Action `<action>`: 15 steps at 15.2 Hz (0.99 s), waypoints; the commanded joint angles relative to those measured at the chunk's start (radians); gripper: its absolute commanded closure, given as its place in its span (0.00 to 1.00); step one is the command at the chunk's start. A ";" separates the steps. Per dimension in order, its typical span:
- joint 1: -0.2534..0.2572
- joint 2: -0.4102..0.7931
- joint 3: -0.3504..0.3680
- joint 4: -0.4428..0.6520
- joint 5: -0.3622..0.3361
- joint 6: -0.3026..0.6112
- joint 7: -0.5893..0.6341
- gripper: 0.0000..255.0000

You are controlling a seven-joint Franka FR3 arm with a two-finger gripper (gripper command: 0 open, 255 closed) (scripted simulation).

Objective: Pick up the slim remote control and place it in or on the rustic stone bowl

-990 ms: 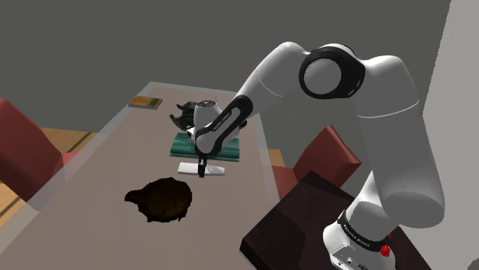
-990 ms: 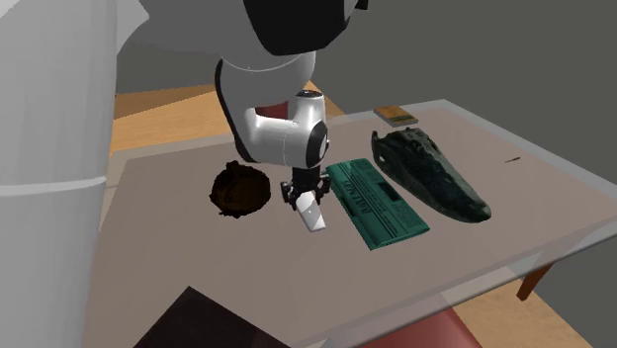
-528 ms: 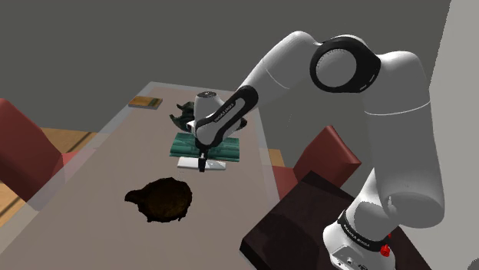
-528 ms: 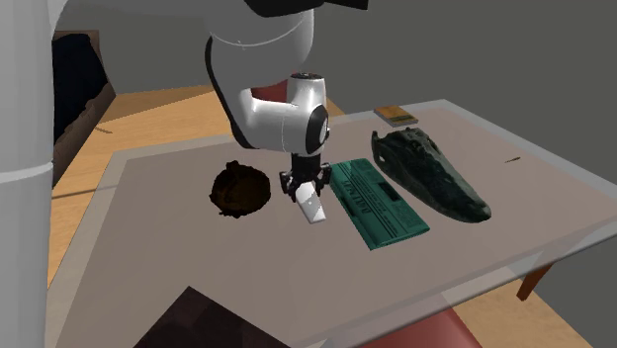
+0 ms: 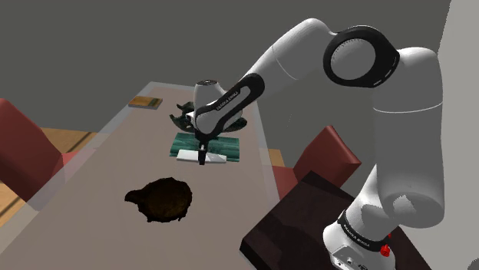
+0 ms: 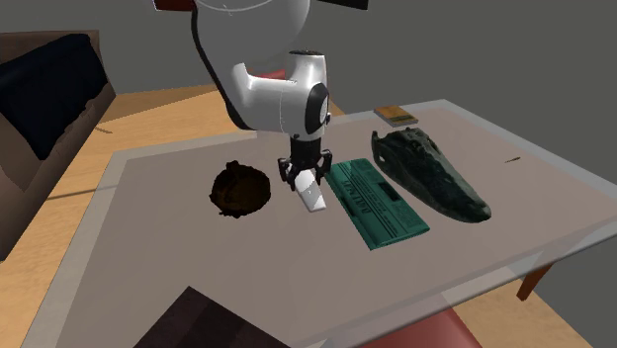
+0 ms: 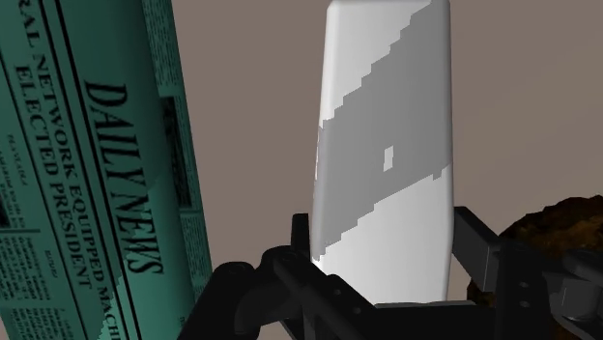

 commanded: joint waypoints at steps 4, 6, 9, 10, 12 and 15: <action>-0.002 -0.048 0.002 -0.001 0.003 -0.048 -0.002 1.00; -0.002 -0.068 0.003 0.001 0.004 -0.069 -0.002 1.00; -0.003 -0.090 0.003 0.003 0.005 -0.093 -0.003 1.00; 0.014 -0.086 0.008 0.010 0.002 -0.096 0.021 1.00; 0.048 -0.075 0.017 0.028 -0.004 -0.103 0.067 1.00; 0.098 -0.054 0.030 0.063 -0.014 -0.117 0.135 1.00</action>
